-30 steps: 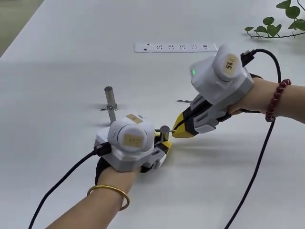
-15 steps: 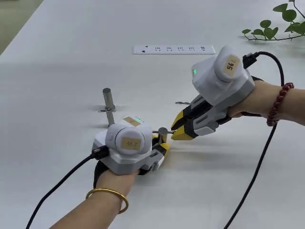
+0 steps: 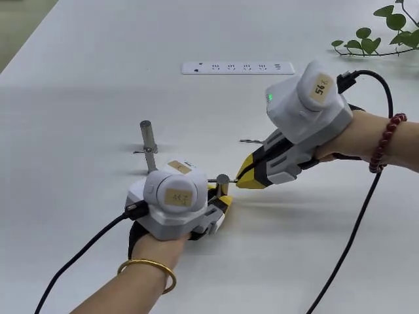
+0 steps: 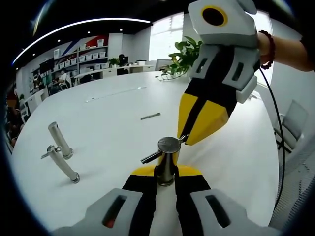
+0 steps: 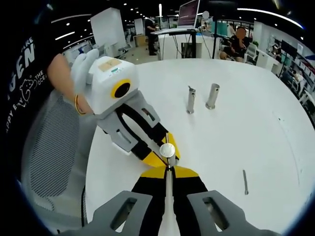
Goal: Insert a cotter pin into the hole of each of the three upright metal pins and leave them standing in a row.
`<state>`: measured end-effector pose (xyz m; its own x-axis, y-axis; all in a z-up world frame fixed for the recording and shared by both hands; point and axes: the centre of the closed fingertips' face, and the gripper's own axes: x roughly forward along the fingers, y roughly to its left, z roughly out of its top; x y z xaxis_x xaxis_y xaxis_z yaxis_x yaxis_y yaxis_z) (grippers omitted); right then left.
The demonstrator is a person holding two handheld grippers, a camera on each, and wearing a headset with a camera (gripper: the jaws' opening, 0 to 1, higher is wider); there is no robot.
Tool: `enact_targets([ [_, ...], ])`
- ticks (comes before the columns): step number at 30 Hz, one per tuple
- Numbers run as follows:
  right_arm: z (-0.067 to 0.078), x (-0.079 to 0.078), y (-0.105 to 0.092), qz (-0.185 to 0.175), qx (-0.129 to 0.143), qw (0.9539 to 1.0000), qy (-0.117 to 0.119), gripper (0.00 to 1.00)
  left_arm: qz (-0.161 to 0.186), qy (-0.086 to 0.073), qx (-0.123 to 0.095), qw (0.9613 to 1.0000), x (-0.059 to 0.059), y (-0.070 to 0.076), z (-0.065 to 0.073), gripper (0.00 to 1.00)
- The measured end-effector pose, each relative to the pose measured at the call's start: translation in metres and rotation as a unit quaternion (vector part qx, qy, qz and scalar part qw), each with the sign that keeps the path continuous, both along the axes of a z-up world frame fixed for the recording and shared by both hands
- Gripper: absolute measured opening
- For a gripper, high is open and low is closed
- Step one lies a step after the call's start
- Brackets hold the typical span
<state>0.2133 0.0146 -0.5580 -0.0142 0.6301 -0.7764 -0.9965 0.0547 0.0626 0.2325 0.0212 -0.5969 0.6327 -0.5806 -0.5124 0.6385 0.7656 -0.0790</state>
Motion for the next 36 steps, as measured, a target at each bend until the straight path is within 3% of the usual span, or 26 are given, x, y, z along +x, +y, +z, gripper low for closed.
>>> enact_targets([
  [25,-0.0001,0.0032,0.0064,0.008,0.008,0.9999,-0.005,0.0,0.002,0.004,-0.003,1.0,0.0007,-0.0007,-0.0017,0.11],
  [31,-0.0008,0.0049,0.0066,0.001,0.01,0.9999,-0.001,0.0,0.009,0.017,-0.013,0.9997,0.0014,0.0,-0.0025,0.11],
  [36,-0.0006,0.0049,0.0074,-0.001,0.01,1.0,0.0,0.0,0.01,0.019,-0.012,0.9997,0.0007,-0.0005,-0.0024,0.11],
])
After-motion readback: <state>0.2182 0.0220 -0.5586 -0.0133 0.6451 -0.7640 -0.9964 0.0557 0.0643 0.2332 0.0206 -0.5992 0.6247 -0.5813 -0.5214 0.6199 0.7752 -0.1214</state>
